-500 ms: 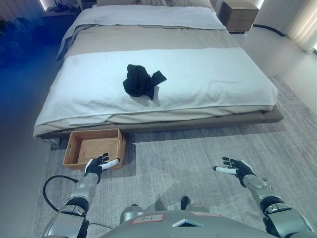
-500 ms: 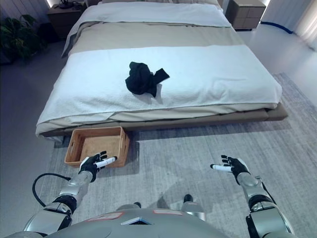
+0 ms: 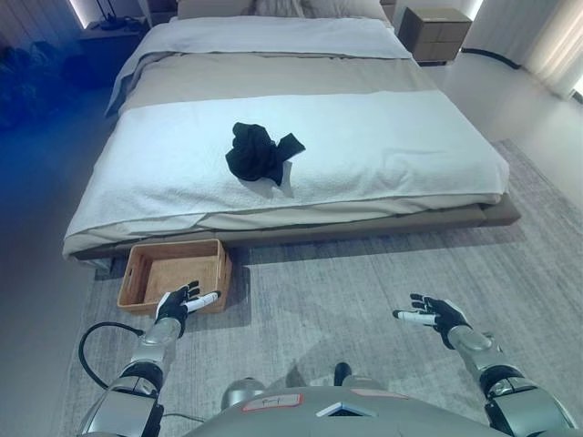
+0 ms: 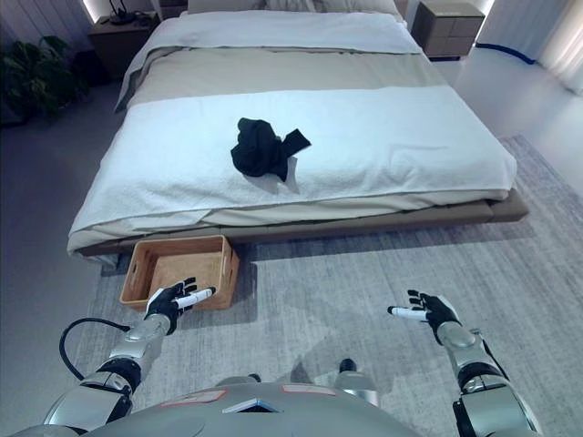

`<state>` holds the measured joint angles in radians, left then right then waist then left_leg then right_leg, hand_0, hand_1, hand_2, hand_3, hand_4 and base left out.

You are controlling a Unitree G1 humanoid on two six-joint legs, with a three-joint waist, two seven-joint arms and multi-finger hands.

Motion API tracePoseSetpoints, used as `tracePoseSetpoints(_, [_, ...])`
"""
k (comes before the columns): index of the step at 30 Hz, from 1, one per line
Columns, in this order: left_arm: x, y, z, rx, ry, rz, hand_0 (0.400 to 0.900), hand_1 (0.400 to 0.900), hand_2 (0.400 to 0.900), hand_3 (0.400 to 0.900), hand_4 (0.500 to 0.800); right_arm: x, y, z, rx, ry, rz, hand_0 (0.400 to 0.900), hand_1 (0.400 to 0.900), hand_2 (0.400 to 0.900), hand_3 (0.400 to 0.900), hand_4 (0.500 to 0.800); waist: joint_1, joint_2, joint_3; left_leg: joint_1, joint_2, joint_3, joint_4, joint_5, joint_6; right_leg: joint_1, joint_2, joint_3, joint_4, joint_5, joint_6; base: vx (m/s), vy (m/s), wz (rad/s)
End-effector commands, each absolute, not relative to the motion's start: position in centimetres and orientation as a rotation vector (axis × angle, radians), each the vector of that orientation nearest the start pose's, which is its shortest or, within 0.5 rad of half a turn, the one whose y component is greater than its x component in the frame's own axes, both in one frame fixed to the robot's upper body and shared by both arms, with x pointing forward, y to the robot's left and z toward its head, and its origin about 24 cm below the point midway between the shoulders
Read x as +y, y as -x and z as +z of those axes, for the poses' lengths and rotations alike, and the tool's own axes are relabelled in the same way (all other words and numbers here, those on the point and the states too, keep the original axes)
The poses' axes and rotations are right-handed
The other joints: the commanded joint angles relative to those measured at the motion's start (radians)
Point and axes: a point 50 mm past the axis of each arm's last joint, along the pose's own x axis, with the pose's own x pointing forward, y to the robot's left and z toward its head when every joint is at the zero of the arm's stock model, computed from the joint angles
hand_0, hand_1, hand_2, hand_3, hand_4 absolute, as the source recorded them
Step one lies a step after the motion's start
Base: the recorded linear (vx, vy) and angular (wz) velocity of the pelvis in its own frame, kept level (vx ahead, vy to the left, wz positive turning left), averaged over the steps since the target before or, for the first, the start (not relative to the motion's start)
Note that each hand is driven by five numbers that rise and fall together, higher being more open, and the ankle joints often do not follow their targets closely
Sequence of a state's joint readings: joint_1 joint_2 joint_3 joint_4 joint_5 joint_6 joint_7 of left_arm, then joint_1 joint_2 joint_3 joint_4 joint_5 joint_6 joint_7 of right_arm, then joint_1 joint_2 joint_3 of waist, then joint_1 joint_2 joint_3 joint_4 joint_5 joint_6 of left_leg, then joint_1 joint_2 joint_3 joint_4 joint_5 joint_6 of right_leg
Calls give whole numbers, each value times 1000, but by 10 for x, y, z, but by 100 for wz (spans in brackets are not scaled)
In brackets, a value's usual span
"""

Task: Put the clothes on the bed into the basket.

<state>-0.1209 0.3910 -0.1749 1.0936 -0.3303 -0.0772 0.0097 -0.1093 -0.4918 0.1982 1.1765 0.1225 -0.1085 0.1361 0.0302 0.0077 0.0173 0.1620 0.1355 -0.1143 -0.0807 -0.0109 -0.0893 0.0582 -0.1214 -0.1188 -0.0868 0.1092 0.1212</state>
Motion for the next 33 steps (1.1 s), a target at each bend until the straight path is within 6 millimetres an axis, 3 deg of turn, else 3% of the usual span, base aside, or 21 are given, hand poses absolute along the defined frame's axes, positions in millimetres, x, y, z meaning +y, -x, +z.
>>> tracePoseSetpoints(1, [282,-221,-84,703,-210,232,900,900,900,900,800,-320,-182,-89,844,404,-105,900,900,900,900,800,-14,-31,7,-2,-16,100,31,-26,2,-31,-36,17,144,-62,17,-121,-19,15])
tracePoseSetpoints(3, [282,-233,-75,655,-216,237,900,900,900,900,800,-317,-194,-83,793,401,-97,900,900,900,900,800,-23,-42,38,-61,-7,91,72,-22,3,-85,-11,67,181,-80,6,-178,-83,3])
tracePoseSetpoints(5, [285,-234,-73,651,-204,254,900,900,900,900,800,-312,-196,-85,801,401,-75,900,900,900,900,800,-11,-50,37,-72,11,102,71,-16,-4,-116,6,67,177,-77,0,-76,-122,-24])
tracePoseSetpoints(11, [282,-230,-78,668,-183,247,900,900,900,900,800,-323,-180,-89,849,394,-116,900,900,900,900,800,-8,-60,11,-61,56,85,43,12,-32,-50,41,3,109,-80,-9,69,-112,24])
tracePoseSetpoints(17, [282,-231,-77,658,-173,247,900,900,900,900,800,-323,-183,-88,837,392,-122,900,900,900,900,800,-11,-59,9,-61,43,81,47,-4,-28,-33,24,-21,101,-80,-2,41,47,7])
tracePoseSetpoints(23, [282,-232,-74,638,-179,245,900,900,900,900,800,-316,-195,-85,810,384,-108,900,900,900,900,800,6,-51,32,-86,-70,90,131,-86,41,-84,-94,32,218,-61,48,22,229,-5])
tracePoseSetpoints(24, [282,-232,-74,638,-179,244,900,900,900,900,800,-316,-195,-85,810,384,-108,900,900,900,900,800,7,-52,31,-87,-72,91,133,-86,42,-86,-96,34,220,-62,49,2,314,-4])
tracePoseSetpoints(26, [282,-234,-73,631,-193,230,900,900,900,900,800,-317,-195,-84,808,388,-99,900,900,900,900,800,4,-48,49,-68,-133,87,134,-101,90,-178,-157,94,406,72,59,1,401,4])
tracePoseSetpoints(28, [281,-238,-69,617,-205,219,900,900,900,900,800,-317,-194,-84,804,383,-97,900,900,900,900,800,-2,-46,74,-56,-165,74,144,-107,117,-238,-168,143,532,159,50,-17,337,15])
tracePoseSetpoints(30, [281,-242,-65,603,-217,212,900,900,900,900,800,-314,-193,-86,804,367,-98,900,900,900,900,800,-11,-37,94,-44,-173,69,161,-118,136,-290,-152,163,620,182,39,39,253,13])
tracePoseSetpoints(33, [283,-242,-65,600,-220,211,900,900,900,900,800,-313,-187,-90,828,351,-94,900,900,900,900,800,-24,-40,92,-11,-187,72,156,-144,138,-351,-185,128,555,190,51,185,76,16])
